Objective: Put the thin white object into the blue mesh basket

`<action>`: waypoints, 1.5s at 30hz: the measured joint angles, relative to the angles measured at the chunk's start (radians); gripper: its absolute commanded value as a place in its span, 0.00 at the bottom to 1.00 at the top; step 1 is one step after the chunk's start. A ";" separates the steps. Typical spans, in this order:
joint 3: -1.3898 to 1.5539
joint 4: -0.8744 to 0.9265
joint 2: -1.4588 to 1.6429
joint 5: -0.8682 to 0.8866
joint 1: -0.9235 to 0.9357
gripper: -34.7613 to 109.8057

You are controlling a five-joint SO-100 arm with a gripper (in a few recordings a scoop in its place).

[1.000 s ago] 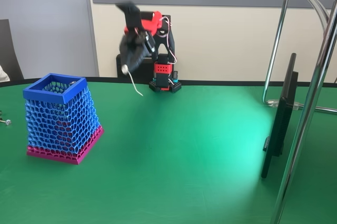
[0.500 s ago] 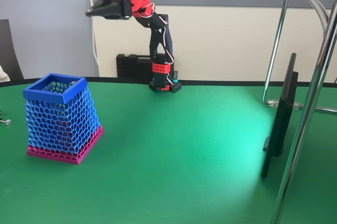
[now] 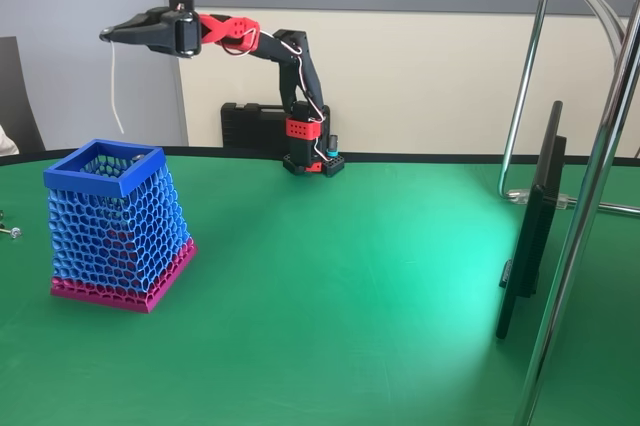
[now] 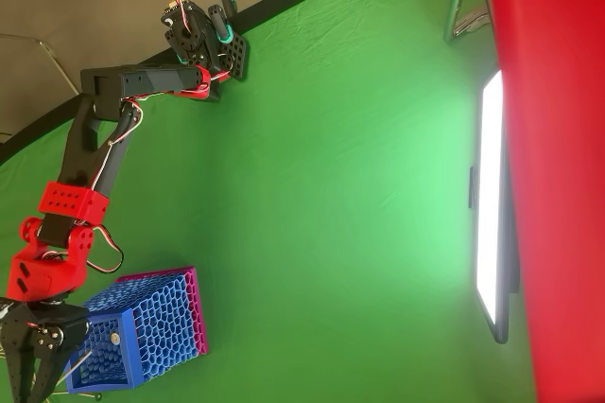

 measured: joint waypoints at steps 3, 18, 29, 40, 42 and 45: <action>0.000 -0.006 -0.014 0.000 0.032 0.25; 0.190 -0.117 -0.083 0.038 0.101 0.28; 0.451 -0.118 0.069 0.080 0.011 0.31; 0.606 -0.129 0.207 0.109 -0.014 0.32; 0.618 -0.135 0.219 0.109 -0.014 0.32; 0.713 -0.160 0.275 0.112 -0.014 0.33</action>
